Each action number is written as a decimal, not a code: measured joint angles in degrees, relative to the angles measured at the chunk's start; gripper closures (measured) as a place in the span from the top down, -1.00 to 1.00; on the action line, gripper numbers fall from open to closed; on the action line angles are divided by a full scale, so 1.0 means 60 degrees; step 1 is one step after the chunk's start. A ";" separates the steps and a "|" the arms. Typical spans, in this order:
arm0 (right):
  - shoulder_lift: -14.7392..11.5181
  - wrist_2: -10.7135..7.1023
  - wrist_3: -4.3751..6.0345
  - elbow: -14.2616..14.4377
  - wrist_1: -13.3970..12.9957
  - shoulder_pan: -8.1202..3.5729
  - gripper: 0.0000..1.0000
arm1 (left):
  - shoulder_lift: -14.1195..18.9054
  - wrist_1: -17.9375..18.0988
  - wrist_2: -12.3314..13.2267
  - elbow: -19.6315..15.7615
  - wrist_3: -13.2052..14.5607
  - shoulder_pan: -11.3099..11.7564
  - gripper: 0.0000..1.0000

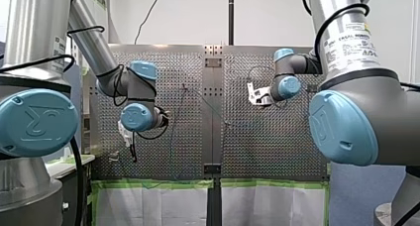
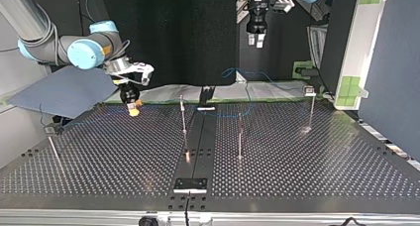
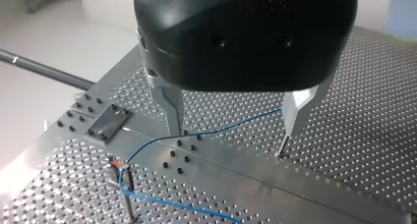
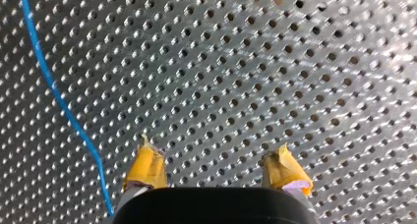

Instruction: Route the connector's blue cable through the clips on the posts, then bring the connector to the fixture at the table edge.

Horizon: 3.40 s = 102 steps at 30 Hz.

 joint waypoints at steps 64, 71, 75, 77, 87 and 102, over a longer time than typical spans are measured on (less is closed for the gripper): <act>0.0111 0.5305 0.1612 0.2684 -0.2649 0.5303 1.00 | -0.0006 -0.0676 -0.0354 0.0029 0.1367 0.0227 1.00; 0.0100 0.5615 0.1604 0.2708 -0.2671 0.5615 1.00 | -0.0001 -0.0656 -0.0336 0.0029 0.1456 0.0227 1.00; 0.0098 0.5632 0.1602 0.2709 -0.2672 0.5633 1.00 | 0.0001 -0.0654 -0.0334 0.0029 0.1462 0.0227 1.00; 0.0097 0.5635 0.1601 0.2709 -0.2672 0.5634 1.00 | 0.0001 -0.0654 -0.0334 0.0029 0.1463 0.0227 1.00; 0.0097 0.5637 0.1601 0.2710 -0.2673 0.5636 1.00 | 0.0001 -0.0654 -0.0334 0.0029 0.1464 0.0227 1.00; 0.0097 0.5636 0.1601 0.2710 -0.2672 0.5636 1.00 | 0.0001 -0.0654 -0.0334 0.0029 0.1464 0.0227 1.00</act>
